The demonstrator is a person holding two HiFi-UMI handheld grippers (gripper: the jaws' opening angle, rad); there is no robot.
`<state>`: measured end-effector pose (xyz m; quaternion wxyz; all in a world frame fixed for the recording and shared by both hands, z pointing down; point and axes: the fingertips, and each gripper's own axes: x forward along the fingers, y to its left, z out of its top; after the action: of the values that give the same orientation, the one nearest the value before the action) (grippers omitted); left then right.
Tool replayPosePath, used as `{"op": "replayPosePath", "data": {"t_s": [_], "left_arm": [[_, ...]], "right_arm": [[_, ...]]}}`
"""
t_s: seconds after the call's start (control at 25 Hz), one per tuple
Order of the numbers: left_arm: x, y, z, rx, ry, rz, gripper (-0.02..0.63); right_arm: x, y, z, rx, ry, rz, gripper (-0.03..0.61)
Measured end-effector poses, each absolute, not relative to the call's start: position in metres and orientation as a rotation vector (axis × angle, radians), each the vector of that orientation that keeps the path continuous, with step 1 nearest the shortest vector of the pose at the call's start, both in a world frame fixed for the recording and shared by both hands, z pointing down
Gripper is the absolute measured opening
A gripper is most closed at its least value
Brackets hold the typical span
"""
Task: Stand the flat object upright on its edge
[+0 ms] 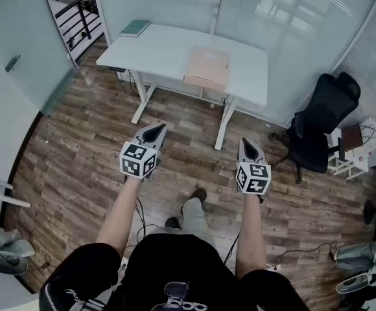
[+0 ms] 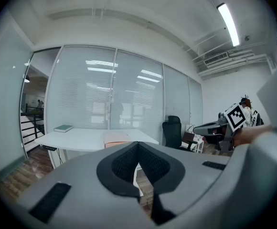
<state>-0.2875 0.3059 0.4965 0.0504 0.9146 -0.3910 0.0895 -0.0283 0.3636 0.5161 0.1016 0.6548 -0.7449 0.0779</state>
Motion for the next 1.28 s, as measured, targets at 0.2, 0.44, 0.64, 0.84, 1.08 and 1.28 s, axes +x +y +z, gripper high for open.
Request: {"op": "replayPosePath", "data": {"t_s": [0.2,0.44,0.64,0.84,1.08,1.28], "left_arm": [[-0.290,0.301,0.497,2.786,-1.202,0.291,0.020],[-0.296,0.280,0.499,2.772,-1.209,0.284,0.021],[-0.302,0.251,0.499,2.755,-1.216,0.262,0.020],[-0.301,0.222,0.501,2.730,-1.224,0.239,0.020],[-0.297,0.177,0.499,2.721,-1.236,0.226,0.021],[-0.288,0.138,0.494,2.741,-1.229,0.212,0.020]], "right_arm": [[-0.028,0.358,0.514,1.935,-2.194,0.233,0.021],[-0.031,0.338,0.518,1.943,-2.184,0.250,0.021],[-0.033,0.314,0.521,1.935,-2.165,0.266,0.021],[-0.026,0.285,0.521,1.925,-2.155,0.266,0.021],[-0.021,0.240,0.517,1.910,-2.154,0.260,0.021],[-0.011,0.197,0.513,1.910,-2.160,0.275,0.021]]}}
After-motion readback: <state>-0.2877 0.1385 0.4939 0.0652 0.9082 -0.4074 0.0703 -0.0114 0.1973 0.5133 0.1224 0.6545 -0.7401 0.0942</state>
